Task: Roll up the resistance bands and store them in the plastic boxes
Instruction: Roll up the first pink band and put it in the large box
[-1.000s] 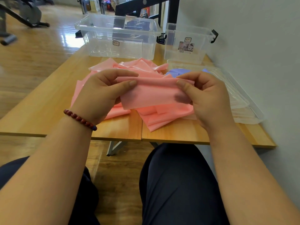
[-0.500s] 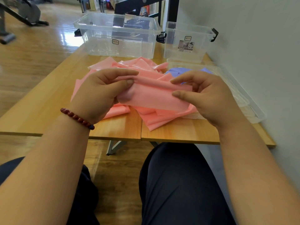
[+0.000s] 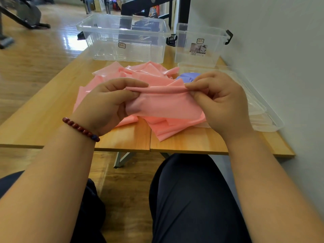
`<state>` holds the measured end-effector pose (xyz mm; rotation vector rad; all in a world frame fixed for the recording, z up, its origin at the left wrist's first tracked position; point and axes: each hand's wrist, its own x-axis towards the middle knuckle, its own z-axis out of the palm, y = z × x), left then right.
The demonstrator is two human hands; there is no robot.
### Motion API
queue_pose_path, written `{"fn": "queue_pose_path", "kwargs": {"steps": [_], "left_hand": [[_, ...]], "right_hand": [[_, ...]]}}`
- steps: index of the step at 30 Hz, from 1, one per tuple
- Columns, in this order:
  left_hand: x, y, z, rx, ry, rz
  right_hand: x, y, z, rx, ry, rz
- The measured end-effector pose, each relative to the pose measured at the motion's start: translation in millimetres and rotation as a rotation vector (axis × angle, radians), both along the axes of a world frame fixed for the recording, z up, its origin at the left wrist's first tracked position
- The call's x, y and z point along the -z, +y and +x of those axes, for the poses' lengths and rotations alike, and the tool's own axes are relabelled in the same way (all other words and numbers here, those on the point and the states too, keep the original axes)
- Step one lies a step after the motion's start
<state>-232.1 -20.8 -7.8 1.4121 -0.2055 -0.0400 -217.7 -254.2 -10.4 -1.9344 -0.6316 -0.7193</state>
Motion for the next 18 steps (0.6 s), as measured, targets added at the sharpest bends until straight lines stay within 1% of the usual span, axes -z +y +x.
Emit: {"fn": "queue_pose_path", "kwargs": {"steps": [4, 9, 11, 13, 18], "left_hand": [[0.6, -1.4, -0.2, 0.006, 0.039, -0.032], [2.8, 2.2, 2.5, 0.011, 0.084, -0.010], [2.9, 0.2, 1.5, -0.010, 0.054, 0.005], [4.0, -1.5, 2.1, -0.074, 0.000, 0.077], [5.2, -2.2, 2.6, -0.114, -0.055, 0.160]], "right_hand": [[1.7, 2.8, -0.2, 0.023, 0.033, 0.046], [2.7, 6.5, -1.0, 0.066, 0.039, 0.028], [2.9, 6.5, -1.4, 0.063, 0.044, 0.026], [3.2, 6.5, -2.7, 0.053, 0.059, 0.040], [4.3, 6.3, -4.8, 0.016, 0.198, 0.182]]}}
